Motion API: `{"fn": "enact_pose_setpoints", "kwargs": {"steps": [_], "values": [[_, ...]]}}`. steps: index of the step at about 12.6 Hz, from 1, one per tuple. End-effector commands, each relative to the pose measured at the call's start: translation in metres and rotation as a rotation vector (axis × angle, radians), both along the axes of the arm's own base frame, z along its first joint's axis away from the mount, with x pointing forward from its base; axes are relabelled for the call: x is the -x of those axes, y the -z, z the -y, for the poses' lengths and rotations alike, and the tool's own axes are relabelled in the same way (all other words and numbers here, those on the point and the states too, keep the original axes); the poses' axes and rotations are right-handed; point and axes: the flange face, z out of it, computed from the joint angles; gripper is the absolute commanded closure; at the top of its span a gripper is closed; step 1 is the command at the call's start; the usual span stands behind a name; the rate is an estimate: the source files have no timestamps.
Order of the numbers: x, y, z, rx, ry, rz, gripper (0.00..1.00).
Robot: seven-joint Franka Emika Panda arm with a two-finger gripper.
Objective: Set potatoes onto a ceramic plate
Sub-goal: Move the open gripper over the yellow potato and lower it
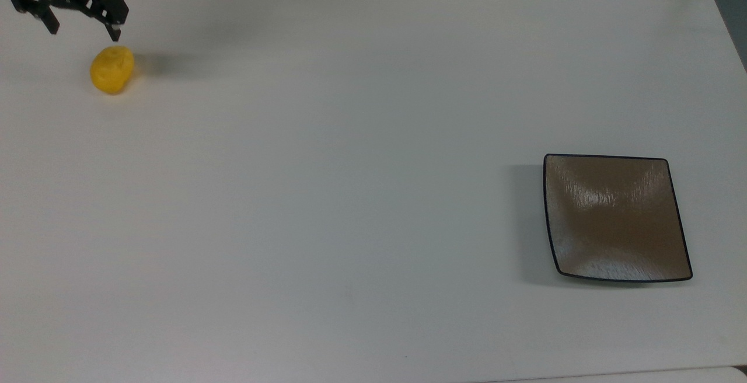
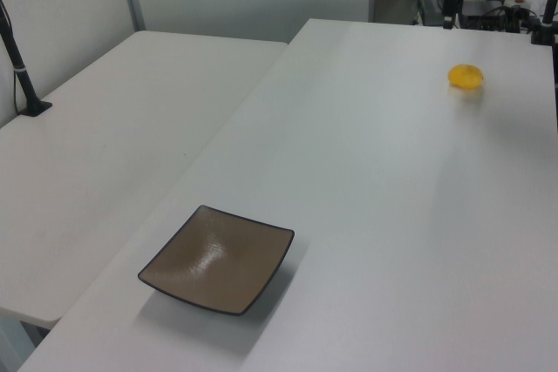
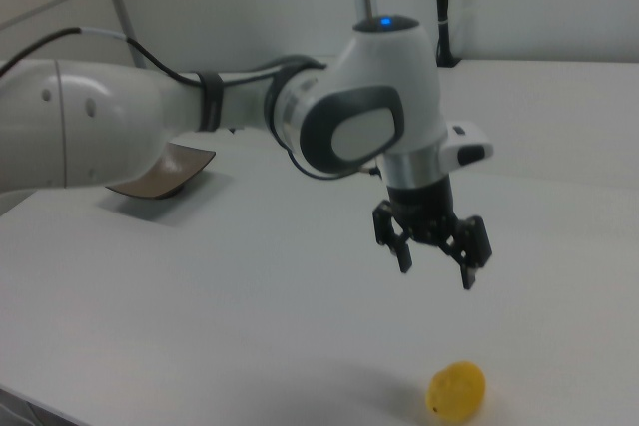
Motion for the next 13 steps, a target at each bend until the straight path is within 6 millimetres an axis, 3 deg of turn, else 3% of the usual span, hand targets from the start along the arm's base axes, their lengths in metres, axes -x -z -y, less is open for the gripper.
{"fn": "enact_pose_setpoints", "kwargs": {"steps": [1,3,6,13], "values": [[0.010,0.054,0.013,0.006,-0.003,0.018,0.00],[0.011,0.085,0.018,0.013,-0.001,-0.009,0.00],[0.013,0.114,0.020,0.036,-0.031,-0.041,0.00],[0.036,0.148,0.037,0.117,-0.074,-0.081,0.00]]}}
